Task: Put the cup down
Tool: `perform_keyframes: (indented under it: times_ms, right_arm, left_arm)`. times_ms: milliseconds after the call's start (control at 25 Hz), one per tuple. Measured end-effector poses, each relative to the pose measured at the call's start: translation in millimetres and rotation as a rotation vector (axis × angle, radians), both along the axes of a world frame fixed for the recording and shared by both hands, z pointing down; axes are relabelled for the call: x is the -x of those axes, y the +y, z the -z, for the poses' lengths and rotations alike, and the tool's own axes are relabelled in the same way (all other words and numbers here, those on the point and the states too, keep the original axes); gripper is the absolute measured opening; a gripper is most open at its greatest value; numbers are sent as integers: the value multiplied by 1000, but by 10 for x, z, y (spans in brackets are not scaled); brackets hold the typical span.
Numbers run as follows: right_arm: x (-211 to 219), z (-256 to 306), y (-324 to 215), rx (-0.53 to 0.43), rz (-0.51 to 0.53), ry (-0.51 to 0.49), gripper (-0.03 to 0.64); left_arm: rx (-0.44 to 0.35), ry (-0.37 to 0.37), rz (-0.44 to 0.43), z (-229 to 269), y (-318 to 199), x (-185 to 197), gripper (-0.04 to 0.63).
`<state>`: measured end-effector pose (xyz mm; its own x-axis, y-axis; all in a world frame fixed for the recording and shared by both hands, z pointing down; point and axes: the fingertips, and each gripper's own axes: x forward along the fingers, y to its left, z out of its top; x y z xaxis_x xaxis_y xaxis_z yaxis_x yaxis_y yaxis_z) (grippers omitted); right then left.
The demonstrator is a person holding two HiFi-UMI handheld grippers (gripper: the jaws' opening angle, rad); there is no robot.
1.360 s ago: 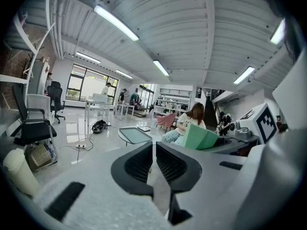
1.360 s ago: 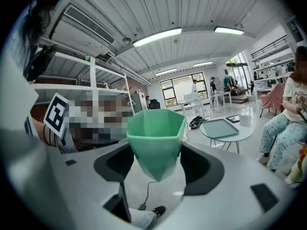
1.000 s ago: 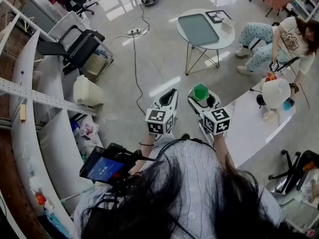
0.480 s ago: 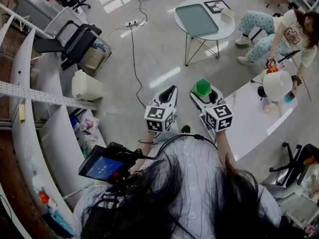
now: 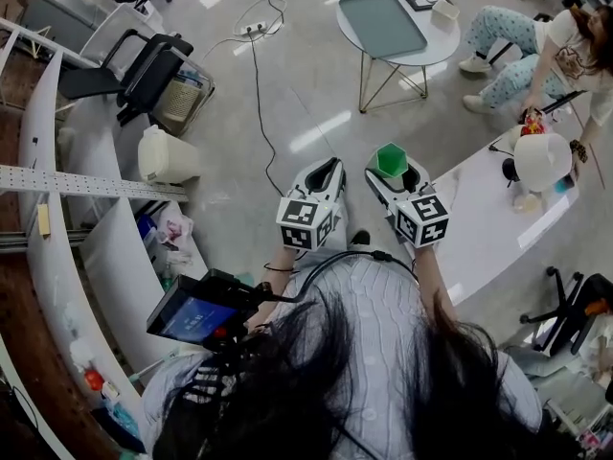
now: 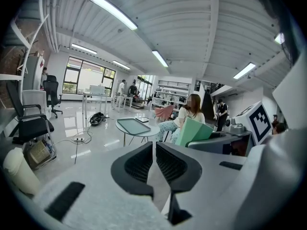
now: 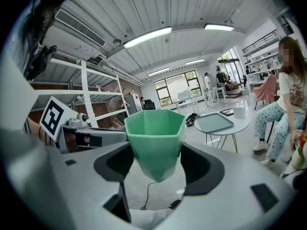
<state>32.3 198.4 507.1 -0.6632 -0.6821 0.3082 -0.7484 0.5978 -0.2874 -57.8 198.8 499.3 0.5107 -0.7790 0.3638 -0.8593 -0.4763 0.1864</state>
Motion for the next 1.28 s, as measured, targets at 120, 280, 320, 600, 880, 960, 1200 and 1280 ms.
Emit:
perform_keyframes:
  times_ms: [120,280,320,600,880,960,1200,1280]
  right_arm:
    - [9,-42,-132,8,-3,9,316]
    - [32,-77,-382,21,-8,9,316]
    - [42,-85,-451,25,-10,10,316]
    - [150,-80,-990,40,-22,17,316]
    - [232,-42,-1537,51,-64,5,316]
    - [259,-28,-1674,54,-75,3,316]
    - [329,-22,-2030,57,-102,2,316]
    - [344,-18,-2142,55,-113,1,316]
  left_arm:
    - [7,-2,-6,-46,-149,7,34]
    - [11,5,-17,-62,-437,1,34]
    - [13,4,-23,-68,-515,1,34]
    - [4,4,-47,10,-1165,95,34]
    - [6,8,-79,38,-1786,215,34]
    - [8,8,-91,41,-1935,236,34]
    - [17,18,-121,13,-2327,291,34]
    - [14,24,-132,11,-2452,300,32]
